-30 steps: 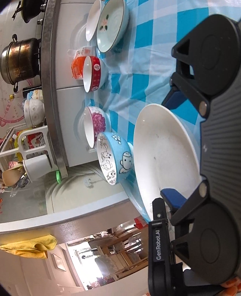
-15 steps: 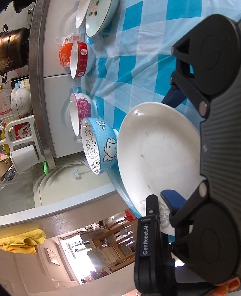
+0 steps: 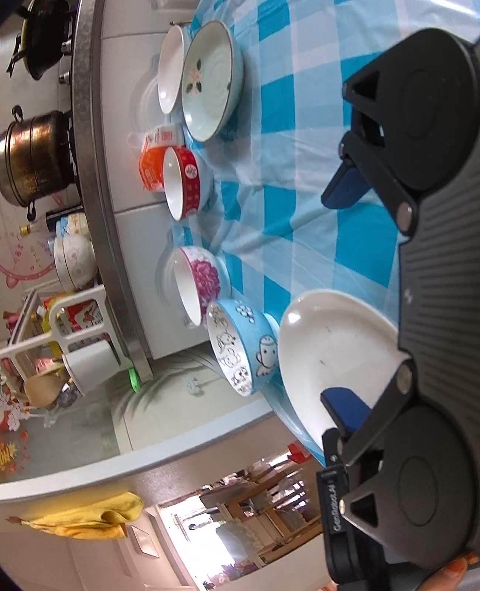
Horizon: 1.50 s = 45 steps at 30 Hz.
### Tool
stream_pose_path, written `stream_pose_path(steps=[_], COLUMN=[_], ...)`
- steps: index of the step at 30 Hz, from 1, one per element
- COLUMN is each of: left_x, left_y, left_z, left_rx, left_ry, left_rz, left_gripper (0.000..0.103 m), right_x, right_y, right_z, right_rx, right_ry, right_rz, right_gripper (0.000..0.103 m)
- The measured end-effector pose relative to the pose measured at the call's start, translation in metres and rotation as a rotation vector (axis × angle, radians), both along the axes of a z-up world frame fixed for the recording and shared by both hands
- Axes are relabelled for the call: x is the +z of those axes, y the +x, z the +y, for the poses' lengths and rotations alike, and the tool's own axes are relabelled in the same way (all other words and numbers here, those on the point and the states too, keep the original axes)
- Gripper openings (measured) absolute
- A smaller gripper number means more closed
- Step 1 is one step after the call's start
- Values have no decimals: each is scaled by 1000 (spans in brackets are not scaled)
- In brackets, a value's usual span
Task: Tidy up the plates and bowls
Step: 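Lift the white plate with the left gripper toward the blue cartoon bowl, then lower the white plate onto the cloth and open the left gripper, then move the left gripper to the rim of the pale green floral plate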
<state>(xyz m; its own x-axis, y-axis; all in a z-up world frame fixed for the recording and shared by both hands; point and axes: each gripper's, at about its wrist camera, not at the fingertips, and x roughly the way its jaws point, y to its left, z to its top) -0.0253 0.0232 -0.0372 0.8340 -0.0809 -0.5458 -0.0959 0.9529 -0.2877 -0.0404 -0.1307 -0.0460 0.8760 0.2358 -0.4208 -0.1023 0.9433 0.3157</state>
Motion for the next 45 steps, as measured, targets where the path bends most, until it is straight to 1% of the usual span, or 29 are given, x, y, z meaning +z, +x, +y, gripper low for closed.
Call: stream_pose_path(steps=[2, 6, 7, 8, 9, 13, 14, 15, 17, 19, 21, 24, 28, 30, 32, 34, 35, 37, 39, 40, 41, 42, 43, 45], left_x=[2, 11, 14, 17, 19, 27, 28, 29, 32, 35, 37, 38, 37, 38, 37, 37, 36, 35, 35, 35, 35, 36, 38, 40], left_y=[-3, -10, -12, -14, -16, -22, -24, -25, -28, -32, -35, -45, -56, -62, -64, -65, -65, -60, -55, -53, -52, -50, -50, -46], left_z=[-1, -4, -5, -6, -8, -17, -19, -21, -26, -31, -37, -47, -58, -62, -65, -66, -66, -65, -66, -66, -68, -70, -71, -77], left_rx=[6, -1, -5, -10, -15, -52, -65, -78, -101, -131, -153, -188, -209, -226, -231, -237, -247, -280, -303, -317, -336, -357, -375, -400], left_ry=[9, 48, 56, 61, 65, 75, 74, 72, 71, 62, 54, 68, 91, 88, 88, 70, 55, 30, 4, -5, -6, 1, 11, 15], left_rz=[-11, -45, -57, -67, -74, -95, -98, -102, -107, -106, -111, -151, -194, -220, -244, -264, -265, -253, -227, -213, -203, -202, -208, -227], left_gripper=[64, 77, 77, 80, 83, 89, 96, 99, 100, 103, 103, 103, 103, 103, 103, 103, 103, 103, 103, 103, 103, 103, 103, 103], right_x=[1, 2, 2, 2, 1, 0, -1, 0, 0, 1, 2, 8, 20, 26, 32, 33, 32, 29, 28, 30, 32, 37, 40, 45], right_y=[-4, -12, -13, -13, -14, -17, -18, -18, -19, -21, -23, -28, -36, -40, -43, -52, -58, -71, -83, -86, -85, -85, -86, -91], right_z=[-10, -27, -30, -32, -35, -46, -49, -52, -58, -62, -66, -70, -70, -68, -65, -63, -64, -71, -82, -87, -91, -92, -92, -95], right_rx=[-49, -129, -148, -162, -172, -198, -197, -193, -193, -219, -254, -316, -399, -424, -465, -508, -506, -483, -446, -453, -487, -533, -575, -630], right_ry=[-8, -26, -36, -47, -56, -40, -28, -13, 24, 44, 22, -59, -203, -270, -366, -438, -438, -373, -261, -214, -209, -232, -270, -342], right_rz=[-9, -30, -37, -40, -41, -31, -28, -17, 23, 54, 76, 104, 145, 154, 172, 143, 111, 44, -12, -17, 0, 20, 14, -40], right_gripper=[102, 102, 102, 102, 102, 102, 102, 102, 102, 102, 102, 102, 102, 102, 102, 102, 102, 102, 102, 102, 102, 102, 102, 102])
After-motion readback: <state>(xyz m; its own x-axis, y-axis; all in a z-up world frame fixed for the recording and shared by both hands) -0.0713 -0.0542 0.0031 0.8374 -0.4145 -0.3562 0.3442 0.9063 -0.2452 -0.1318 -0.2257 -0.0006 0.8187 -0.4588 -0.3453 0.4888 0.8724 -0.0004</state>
